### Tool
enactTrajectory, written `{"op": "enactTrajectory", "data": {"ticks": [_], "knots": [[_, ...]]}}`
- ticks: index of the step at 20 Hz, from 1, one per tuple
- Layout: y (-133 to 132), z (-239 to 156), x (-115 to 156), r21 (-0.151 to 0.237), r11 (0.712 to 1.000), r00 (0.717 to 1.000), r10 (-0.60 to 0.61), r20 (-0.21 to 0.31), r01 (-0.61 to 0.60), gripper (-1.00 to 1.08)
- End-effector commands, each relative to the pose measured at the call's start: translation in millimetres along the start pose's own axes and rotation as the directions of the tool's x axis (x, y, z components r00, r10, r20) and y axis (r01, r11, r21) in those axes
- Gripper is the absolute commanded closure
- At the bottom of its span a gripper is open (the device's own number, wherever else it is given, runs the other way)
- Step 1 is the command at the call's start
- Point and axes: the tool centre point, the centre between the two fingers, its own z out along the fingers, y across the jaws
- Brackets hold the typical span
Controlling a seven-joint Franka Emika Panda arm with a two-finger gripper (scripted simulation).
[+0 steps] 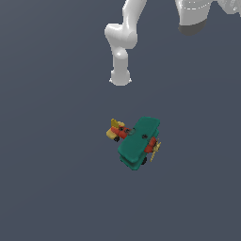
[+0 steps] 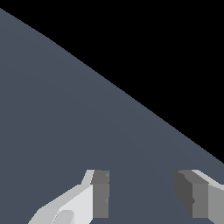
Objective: Pick up the object and move it to a goal position.
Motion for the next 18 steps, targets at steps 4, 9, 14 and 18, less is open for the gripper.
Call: {"op": "enactTrajectory", "data": {"ticks": [4,9,14,18], "knots": [[-20,15,-25,-0.041,0.997,0.998,-0.06,0.006,0.06,-0.2],[-35,30,-52,-0.079,0.99,0.993,-0.113,0.022,0.114,-0.2],[-47,44,-84,-0.116,0.979,0.985,-0.165,0.046,0.169,-0.2],[-55,56,-113,-0.145,0.966,0.976,-0.205,0.072,0.214,-0.2]]}}
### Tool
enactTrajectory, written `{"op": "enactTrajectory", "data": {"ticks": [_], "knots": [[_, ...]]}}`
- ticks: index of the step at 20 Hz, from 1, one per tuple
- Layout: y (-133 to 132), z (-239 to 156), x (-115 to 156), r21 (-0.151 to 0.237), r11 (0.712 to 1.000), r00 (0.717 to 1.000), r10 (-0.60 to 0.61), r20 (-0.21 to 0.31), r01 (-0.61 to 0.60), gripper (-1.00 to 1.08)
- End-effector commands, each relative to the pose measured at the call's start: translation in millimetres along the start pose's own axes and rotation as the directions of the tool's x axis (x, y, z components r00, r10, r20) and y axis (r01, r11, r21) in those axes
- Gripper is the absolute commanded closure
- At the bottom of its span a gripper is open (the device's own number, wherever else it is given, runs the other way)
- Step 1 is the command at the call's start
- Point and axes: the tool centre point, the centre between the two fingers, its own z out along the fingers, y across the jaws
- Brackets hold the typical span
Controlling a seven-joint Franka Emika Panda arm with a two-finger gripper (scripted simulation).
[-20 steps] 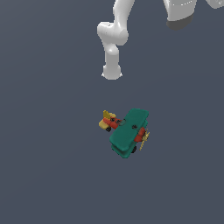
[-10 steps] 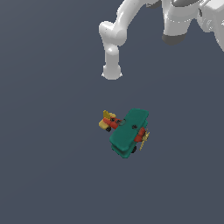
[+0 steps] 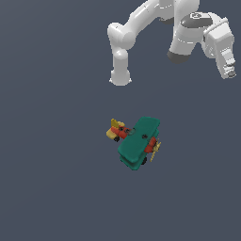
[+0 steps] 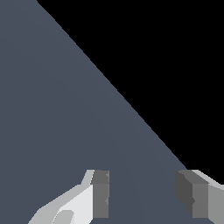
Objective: Pick up the object and move it to a goal position.
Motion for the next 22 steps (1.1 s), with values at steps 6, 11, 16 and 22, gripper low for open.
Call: {"op": "enactTrajectory", "data": {"ticks": [6,11,16,22], "knots": [[-25,21,-55,-0.058,0.995,0.995,-0.083,0.049,0.086,-0.2],[-37,33,-97,-0.093,0.985,0.986,-0.137,0.093,0.145,-0.2],[-47,42,-143,-0.125,0.97,0.971,-0.189,0.145,0.207,-0.2],[-55,50,-203,-0.157,0.946,0.944,-0.248,0.216,0.284,-0.2]]}}
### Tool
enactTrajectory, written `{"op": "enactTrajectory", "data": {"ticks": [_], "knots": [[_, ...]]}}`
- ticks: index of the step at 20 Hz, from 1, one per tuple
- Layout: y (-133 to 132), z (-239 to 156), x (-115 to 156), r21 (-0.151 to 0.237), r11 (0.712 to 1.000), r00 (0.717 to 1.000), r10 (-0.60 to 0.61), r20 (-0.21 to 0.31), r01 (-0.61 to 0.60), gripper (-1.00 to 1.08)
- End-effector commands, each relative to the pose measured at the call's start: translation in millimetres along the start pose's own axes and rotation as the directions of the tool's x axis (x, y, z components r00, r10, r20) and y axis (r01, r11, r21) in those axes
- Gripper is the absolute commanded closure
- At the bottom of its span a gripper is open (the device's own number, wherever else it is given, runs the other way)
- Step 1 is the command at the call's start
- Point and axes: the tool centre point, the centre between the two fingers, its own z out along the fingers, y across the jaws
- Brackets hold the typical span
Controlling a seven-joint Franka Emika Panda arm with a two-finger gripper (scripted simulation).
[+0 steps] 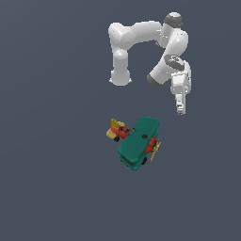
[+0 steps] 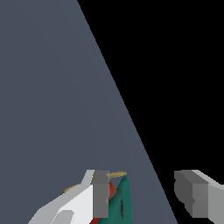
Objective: Pick up the object and move it to a goal position.
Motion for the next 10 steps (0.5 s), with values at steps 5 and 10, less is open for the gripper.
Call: {"op": "enactTrajectory", "data": {"ticks": [5,10], "knots": [[-20,12,-54,-0.041,0.996,0.995,-0.07,0.067,0.073,-0.2],[-29,16,-84,-0.06,0.992,0.989,-0.107,0.106,0.113,-0.2]]}}
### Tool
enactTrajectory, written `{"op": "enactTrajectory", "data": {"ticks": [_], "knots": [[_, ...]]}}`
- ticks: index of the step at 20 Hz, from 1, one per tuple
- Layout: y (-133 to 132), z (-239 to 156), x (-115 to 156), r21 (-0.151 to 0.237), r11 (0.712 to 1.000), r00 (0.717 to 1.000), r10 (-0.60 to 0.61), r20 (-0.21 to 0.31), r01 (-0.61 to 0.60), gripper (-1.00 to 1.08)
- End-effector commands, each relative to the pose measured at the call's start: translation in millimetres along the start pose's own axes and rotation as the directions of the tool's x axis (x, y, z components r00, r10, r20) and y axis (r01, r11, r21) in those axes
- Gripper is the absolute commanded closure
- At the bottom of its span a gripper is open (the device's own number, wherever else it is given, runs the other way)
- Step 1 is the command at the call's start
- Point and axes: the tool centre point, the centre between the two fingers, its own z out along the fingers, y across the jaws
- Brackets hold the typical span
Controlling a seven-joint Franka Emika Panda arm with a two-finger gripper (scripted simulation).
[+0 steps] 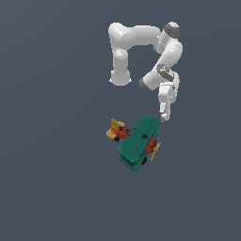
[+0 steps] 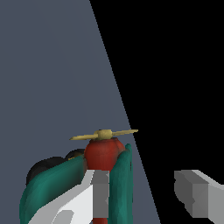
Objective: Pick up the object and move it to a goal position.
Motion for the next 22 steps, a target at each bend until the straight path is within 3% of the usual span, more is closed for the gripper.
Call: {"op": "enactTrajectory", "data": {"ticks": [1,9,22], "knots": [[-5,3,-13,-0.01,1.0,1.0,-0.017,0.016,0.017,-0.2],[-12,6,-31,-0.022,0.999,0.998,-0.041,0.041,0.042,-0.2],[-16,1,-30,-0.027,0.998,0.997,-0.063,0.033,0.064,-0.2]]}}
